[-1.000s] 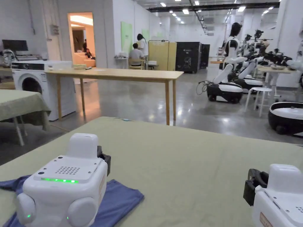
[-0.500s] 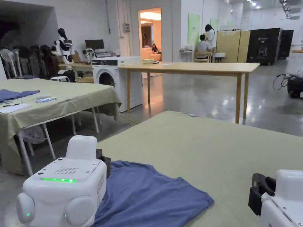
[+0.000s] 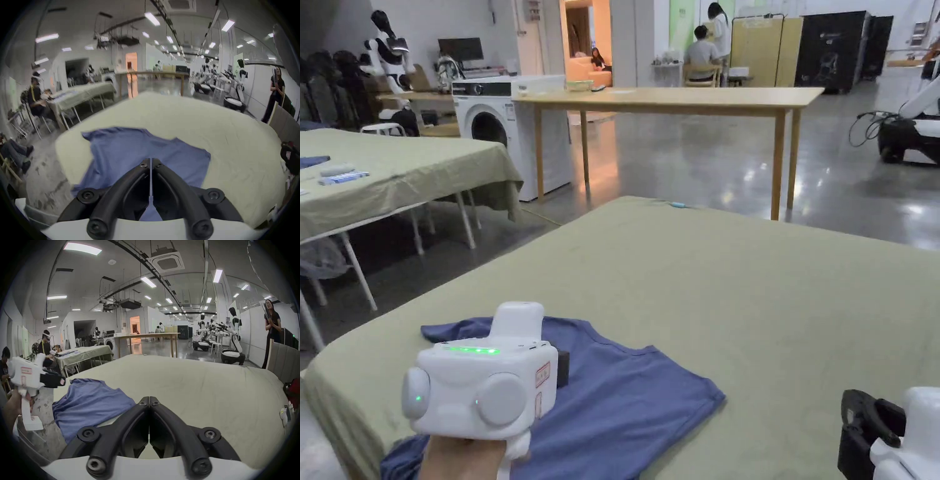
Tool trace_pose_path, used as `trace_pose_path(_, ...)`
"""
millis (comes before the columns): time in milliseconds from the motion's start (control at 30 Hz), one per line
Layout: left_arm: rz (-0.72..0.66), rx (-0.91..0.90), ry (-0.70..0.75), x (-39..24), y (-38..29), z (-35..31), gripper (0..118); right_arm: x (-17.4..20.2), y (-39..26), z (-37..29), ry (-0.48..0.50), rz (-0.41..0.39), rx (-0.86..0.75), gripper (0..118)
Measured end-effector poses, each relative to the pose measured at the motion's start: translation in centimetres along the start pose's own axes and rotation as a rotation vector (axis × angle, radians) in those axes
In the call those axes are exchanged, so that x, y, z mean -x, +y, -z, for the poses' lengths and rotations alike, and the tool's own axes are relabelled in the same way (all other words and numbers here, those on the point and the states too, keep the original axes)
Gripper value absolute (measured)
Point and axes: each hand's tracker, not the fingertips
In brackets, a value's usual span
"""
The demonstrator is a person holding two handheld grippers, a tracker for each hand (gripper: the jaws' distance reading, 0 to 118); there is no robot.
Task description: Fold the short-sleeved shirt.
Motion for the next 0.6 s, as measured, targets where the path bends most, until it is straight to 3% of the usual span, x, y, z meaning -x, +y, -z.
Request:
trace_pose_path(100, 0.024, 0.129, -0.018, -1.5, 0.1, 4.1, 5, -0.6, -1.1, 0.8, 0.001, 0.007, 0.039, 0)
trace_pose_path(133, 0.042, 0.163, -0.014, -1.9, 0.2, 5.3, 20, -0.8, -1.5, 1.2, -0.002, 0.009, 0.048, 0)
trace_pose_path(167, 0.034, 0.193, -0.022, -1.9, 0.2, 6.6, 50, -1.0, -1.9, 1.5, -0.005, 0.01, 0.059, 0)
trace_pose_path(200, 0.038, 0.227, -0.033, -1.9, 0.1, 7.7, 92, -1.1, -2.2, 1.8, -0.007, 0.01, 0.071, 0)
trace_pose_path(233, 0.037, 0.278, -0.066, -1.2, -0.1, 9.6, 115, -1.3, -2.5, 2.2, -0.009, 0.013, 0.081, 0)
trace_pose_path(300, 0.055, 0.307, -0.072, -1.3, -0.6, 11.3, 108, -1.6, -3.1, 2.8, -0.009, 0.023, 0.1, 0)
trace_pose_path(433, 0.133, 0.399, -0.062, -2.3, -2.0, 13.9, 110, -1.9, -3.9, 3.5, -0.009, 0.036, 0.131, 0)
trace_pose_path(600, 0.167, 0.438, -0.053, -2.6, -3.3, 15.0, 104, -2.5, -4.5, 3.0, -0.017, 0.034, 0.153, 0)
